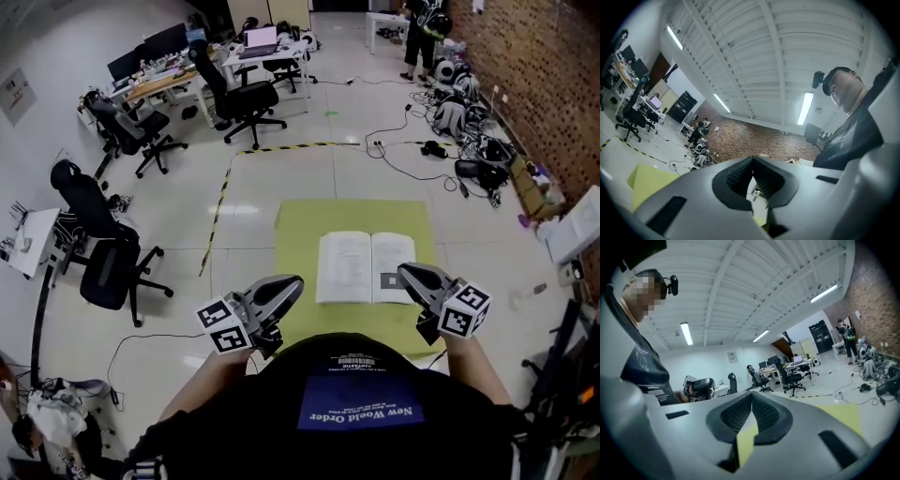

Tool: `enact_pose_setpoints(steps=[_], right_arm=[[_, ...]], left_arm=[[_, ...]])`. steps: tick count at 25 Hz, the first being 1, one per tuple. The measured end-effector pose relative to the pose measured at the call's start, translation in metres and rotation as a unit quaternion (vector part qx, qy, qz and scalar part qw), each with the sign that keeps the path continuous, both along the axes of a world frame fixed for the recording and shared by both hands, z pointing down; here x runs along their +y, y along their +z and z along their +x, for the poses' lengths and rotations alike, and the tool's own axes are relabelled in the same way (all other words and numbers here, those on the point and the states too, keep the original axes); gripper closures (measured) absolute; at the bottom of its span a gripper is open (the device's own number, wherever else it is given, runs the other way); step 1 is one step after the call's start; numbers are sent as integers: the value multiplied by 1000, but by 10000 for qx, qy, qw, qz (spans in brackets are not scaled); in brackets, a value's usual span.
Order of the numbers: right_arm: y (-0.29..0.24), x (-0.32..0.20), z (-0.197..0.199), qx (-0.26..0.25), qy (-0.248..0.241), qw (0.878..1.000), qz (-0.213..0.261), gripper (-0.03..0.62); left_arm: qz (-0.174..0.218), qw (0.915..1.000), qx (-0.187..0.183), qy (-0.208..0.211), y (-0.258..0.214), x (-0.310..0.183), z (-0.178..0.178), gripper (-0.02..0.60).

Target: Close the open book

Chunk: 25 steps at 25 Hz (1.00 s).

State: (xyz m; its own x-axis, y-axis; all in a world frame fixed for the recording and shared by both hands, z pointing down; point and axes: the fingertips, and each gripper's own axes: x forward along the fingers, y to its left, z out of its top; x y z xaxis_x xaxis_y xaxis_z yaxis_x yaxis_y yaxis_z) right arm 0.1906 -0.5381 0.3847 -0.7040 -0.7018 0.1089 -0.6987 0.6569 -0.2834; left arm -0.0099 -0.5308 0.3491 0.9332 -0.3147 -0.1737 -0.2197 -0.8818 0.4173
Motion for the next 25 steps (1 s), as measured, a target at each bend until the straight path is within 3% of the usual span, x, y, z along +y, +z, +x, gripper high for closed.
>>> enact_pose_setpoints(steps=[3, 8, 17, 22, 25], right_arm=[[-15, -3, -4, 105, 4, 9998, 172, 562], [-28, -10, 5, 108, 160, 9997, 169, 562], [64, -3, 34, -475, 512, 9920, -1055, 562], [155, 2, 42, -1053, 717, 9709, -2026, 522], [217, 6, 44, -1612, 1076, 9443, -2661, 500]], left_arm=[[99, 9999, 28, 48, -5, -6, -5, 575], [108, 9999, 83, 82, -14, -12, -5, 575], [-784, 9963, -229, 285, 49, -7, 28, 575], [-1179, 9890, -329, 830, 104, -1, 68, 575], [-1223, 9857, -395, 1094, 137, 3, 88, 575]])
